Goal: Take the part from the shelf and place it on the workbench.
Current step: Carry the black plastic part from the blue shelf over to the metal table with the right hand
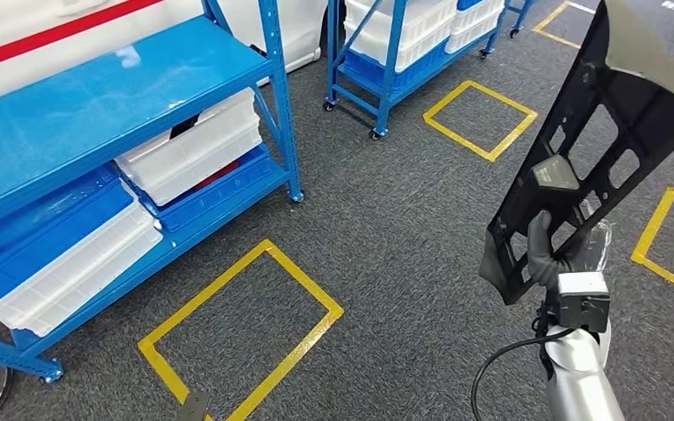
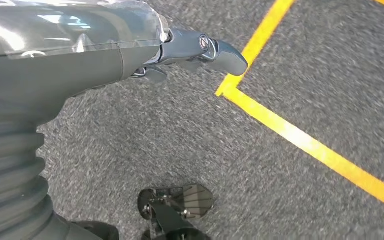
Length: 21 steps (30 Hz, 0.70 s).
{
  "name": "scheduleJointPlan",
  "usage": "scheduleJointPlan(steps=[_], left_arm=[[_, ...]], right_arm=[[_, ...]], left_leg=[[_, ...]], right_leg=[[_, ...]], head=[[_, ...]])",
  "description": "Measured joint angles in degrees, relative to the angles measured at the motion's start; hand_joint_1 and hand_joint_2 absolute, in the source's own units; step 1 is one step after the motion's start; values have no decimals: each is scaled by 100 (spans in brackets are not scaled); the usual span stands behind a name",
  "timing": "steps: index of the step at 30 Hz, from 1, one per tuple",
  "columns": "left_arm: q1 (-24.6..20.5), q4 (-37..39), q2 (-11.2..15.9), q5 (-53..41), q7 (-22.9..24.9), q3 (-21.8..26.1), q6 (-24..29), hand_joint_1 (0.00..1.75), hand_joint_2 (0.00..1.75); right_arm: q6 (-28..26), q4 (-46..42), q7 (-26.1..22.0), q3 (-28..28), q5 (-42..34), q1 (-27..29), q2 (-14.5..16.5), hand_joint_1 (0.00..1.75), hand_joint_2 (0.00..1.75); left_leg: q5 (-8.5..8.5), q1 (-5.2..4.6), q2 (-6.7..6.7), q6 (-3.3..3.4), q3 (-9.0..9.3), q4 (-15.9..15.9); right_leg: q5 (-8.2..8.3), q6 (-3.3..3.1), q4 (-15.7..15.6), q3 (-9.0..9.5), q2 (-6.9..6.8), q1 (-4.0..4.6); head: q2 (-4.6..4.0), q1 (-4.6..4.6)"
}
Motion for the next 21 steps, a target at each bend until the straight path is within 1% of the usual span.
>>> scheduleJointPlan(steps=[1,2,3,4,5,6,7,8,9,10,11,12,13,14,15,16,17,18,19,20,21], left_arm=[[-5,0,0,2,3,0,-1,0,175],[-8,0,0,3,5,0,-2,0,175],[-9,0,1,3,7,0,-2,0,175],[-4,0,2,3,8,0,-2,0,175],[9,0,2,3,8,0,-2,0,175],[28,0,3,3,10,0,-2,0,175],[48,0,3,3,12,0,-2,0,175],[61,0,4,3,13,0,-2,0,175],[68,0,4,3,14,0,-2,0,175],[69,0,4,3,14,0,-2,0,175],[69,1,4,3,15,0,-2,0,175],[74,1,4,3,15,0,-2,0,175],[76,1,4,3,15,0,-3,0,175],[77,1,4,3,15,0,-4,0,175],[74,1,7,4,15,1,-5,0,175],[66,0,9,4,15,1,-6,0,175],[58,0,11,4,15,2,-6,0,175],[52,0,13,4,14,3,-7,0,175],[50,0,13,3,13,4,-8,0,175],[53,0,13,2,12,4,-9,0,175],[61,0,14,1,12,4,-10,0,175]], right_arm=[[-10,-31,1,-1,2,22,2,175,175],[-17,-61,5,-2,3,41,5,175,175],[-21,-89,12,-2,5,55,10,175,175],[-25,-113,17,-1,7,66,17,175,175],[-32,-131,20,-1,8,73,25,175,175],[-37,-141,23,-1,8,87,31,175,175],[-43,-147,25,-1,8,110,36,175,175],[-47,-151,27,-2,9,136,39,175,175],[-49,-153,30,-2,9,159,40,175,175],[-50,-158,33,-2,10,175,40,175,175],[-51,-170,35,-2,10,182,43,175,175],[-52,-185,38,-2,10,180,45,175,175],[-54,-204,38,-2,10,179,46,175,175],[-56,-221,39,-3,10,181,48,175,175],[-58,-233,39,-3,10,190,49,175,175],[-59,-241,39,-5,10,207,48,175,175],[-61,-245,40,-9,10,224,46,175,175],[-61,-251,42,-13,13,232,44,175,175],[-62,-257,43,-16,15,231,43,175,175],[-64,-265,44,-17,18,230,44,175,175],[-69,-274,45,-17,21,234,45,175,175]], left_leg=[[-14,1,22,-24,3,4],[-57,10,-74,-55,-5,45],[-163,26,-242,-90,-52,179],[-326,52,-442,-129,-148,425],[-525,87,-613,-165,-280,769],[-714,118,-683,-195,-433,1148],[-825,151,-702,-224,-548,1439],[-825,183,-704,-254,-581,1549],[-710,217,-713,-285,-507,1429],[-512,255,-757,-318,-338,1105],[-348,297,-887,-352,-137,712],[-236,324,-1030,-364,26,366],[-187,338,-1144,-357,122,153],[-196,331,-1206,-330,154,75],[-183,306,-1166,-285,151,61],[-155,303,-1088,-232,148,56],[-125,296,-1012,-177,147,37],[-93,292,-938,-123,140,14],[-65,288,-859,-77,127,-8],[-50,262,-783,-50,111,-13],[-40,237,-704,-32,92,-15]], right_leg=[[32,-21,-37,7,69,-22],[68,-41,-83,17,132,-52],[107,-62,-127,22,191,-85],[142,-76,-160,23,249,-118],[162,-84,-169,5,315,-124],[179,-84,-168,-16,387,-128],[194,-71,-163,-37,472,-135],[208,-54,-153,-57,562,-146],[220,-31,-135,-75,655,-164],[224,-3,-107,-94,745,-186],[224,31,-72,-118,827,-211],[223,75,-24,-156,908,-223],[235,124,4,-196,981,-231],[260,177,11,-235,1052,-240],[294,232,0,-266,1125,-247],[326,280,-26,-287,1185,-267],[319,310,-8,-317,1137,-272],[252,327,97,-377,999,-263],[113,331,325,-489,803,-247],[-79,328,670,-645,586,-226],[-275,327,1070,-822,457,-216]], head=[[1,0],[1,1],[1,-1],[0,-1],[0,-2],[-1,-3],[-1,-3],[-1,-3],[-1,-3],[-1,-3],[0,-3],[0,-2],[0,-1],[1,-1],[0,0],[0,1],[0,1],[0,2],[1,3],[0,3],[0,4]])
